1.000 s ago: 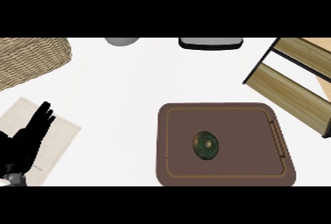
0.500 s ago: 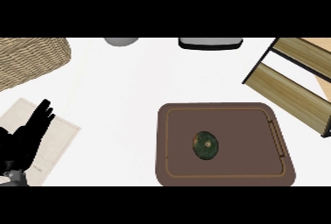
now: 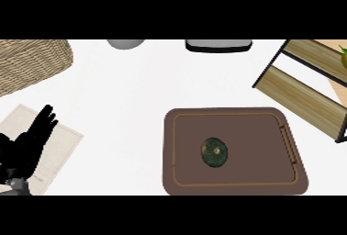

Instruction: Pick the lemon from the tray and place it in the tiered shelf

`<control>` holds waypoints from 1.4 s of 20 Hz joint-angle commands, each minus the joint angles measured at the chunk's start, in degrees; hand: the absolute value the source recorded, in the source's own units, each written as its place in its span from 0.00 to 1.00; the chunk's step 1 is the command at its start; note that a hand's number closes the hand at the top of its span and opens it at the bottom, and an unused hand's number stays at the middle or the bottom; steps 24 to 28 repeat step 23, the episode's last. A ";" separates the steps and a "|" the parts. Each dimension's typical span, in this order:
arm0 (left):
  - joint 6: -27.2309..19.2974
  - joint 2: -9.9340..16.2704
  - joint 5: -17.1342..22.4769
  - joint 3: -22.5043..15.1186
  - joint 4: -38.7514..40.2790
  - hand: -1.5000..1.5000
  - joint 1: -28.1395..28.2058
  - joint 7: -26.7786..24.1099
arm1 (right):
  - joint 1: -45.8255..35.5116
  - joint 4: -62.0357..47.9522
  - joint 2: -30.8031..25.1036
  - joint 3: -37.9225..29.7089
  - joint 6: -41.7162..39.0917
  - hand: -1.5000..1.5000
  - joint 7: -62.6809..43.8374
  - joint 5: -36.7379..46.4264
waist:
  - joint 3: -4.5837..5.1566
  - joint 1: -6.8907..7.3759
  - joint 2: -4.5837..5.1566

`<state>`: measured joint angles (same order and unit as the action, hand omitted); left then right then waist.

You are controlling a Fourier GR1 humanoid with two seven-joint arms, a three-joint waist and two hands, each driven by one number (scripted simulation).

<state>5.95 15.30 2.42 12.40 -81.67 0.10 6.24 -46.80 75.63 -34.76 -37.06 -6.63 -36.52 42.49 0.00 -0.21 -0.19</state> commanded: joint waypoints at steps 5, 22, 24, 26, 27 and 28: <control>0.70 -0.31 0.79 0.51 -1.46 0.50 1.69 1.00 | 2.40 13.75 -3.68 -8.09 -4.55 0.00 -4.99 -11.27 | 0.01 -0.44 -0.14; -1.24 -0.75 0.31 2.51 -3.72 0.50 5.35 0.49 | 18.24 20.62 -28.76 -47.97 -41.53 0.00 -19.57 -38.81 | -0.06 -5.53 -1.47; -1.12 0.14 0.60 2.93 -4.55 0.50 4.85 2.29 | 18.49 20.90 -31.44 -49.19 -42.89 0.00 -21.47 -40.18 | 0.00 -4.76 -1.29; -1.12 0.14 0.60 2.93 -4.55 0.50 4.85 2.29 | 18.49 20.90 -31.44 -49.19 -42.89 0.00 -21.47 -40.18 | 0.00 -4.76 -1.29; -1.12 0.14 0.60 2.93 -4.55 0.50 4.85 2.29 | 18.49 20.90 -31.44 -49.19 -42.89 0.00 -21.47 -40.18 | 0.00 -4.76 -1.29; -1.12 0.14 0.60 2.93 -4.55 0.50 4.85 2.29 | 18.49 20.90 -31.44 -49.19 -42.89 0.00 -21.47 -40.18 | 0.00 -4.76 -1.29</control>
